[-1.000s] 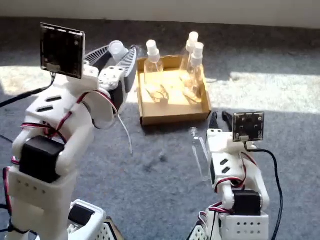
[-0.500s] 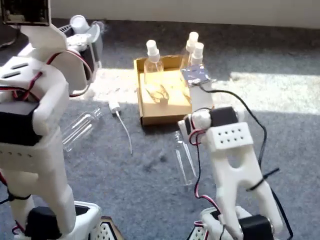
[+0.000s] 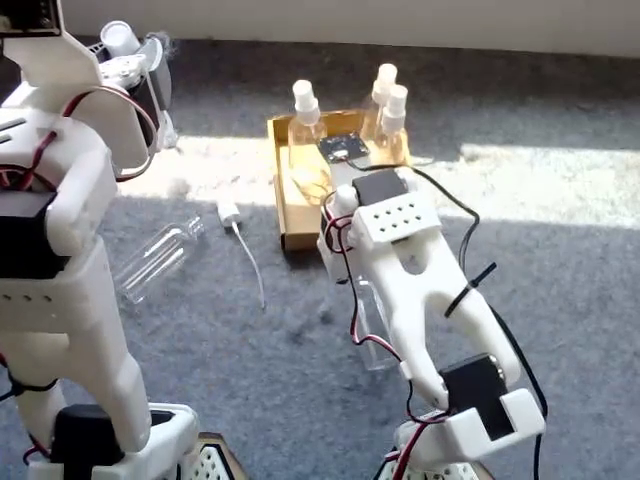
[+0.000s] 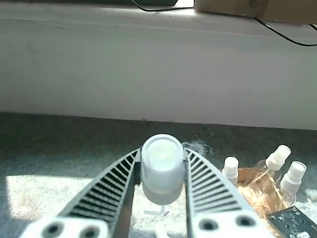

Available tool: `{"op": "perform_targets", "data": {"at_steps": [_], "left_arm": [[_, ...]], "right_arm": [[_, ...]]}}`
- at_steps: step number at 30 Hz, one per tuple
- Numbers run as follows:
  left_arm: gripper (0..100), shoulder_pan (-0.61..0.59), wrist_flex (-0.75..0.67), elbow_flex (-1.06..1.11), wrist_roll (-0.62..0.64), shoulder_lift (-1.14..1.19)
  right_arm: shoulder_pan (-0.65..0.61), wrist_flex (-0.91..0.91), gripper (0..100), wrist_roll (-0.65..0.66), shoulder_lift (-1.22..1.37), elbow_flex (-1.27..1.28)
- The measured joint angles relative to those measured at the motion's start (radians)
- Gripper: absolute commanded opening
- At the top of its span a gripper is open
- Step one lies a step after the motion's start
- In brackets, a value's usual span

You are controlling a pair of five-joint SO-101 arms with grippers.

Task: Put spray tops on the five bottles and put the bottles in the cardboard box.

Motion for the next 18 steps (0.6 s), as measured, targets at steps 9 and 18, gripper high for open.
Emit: {"op": "perform_targets", "data": {"at_steps": [9,18], "left_arm": [[0,0.000,0.002,0.000,0.000,0.000],[0,0.000,0.002,0.000,0.000,0.000]], "right_arm": [[0.000,-0.129,20.2,-0.002,0.068,0.107],[0.000,-0.140,20.2,-0.002,0.071,0.115]]}}
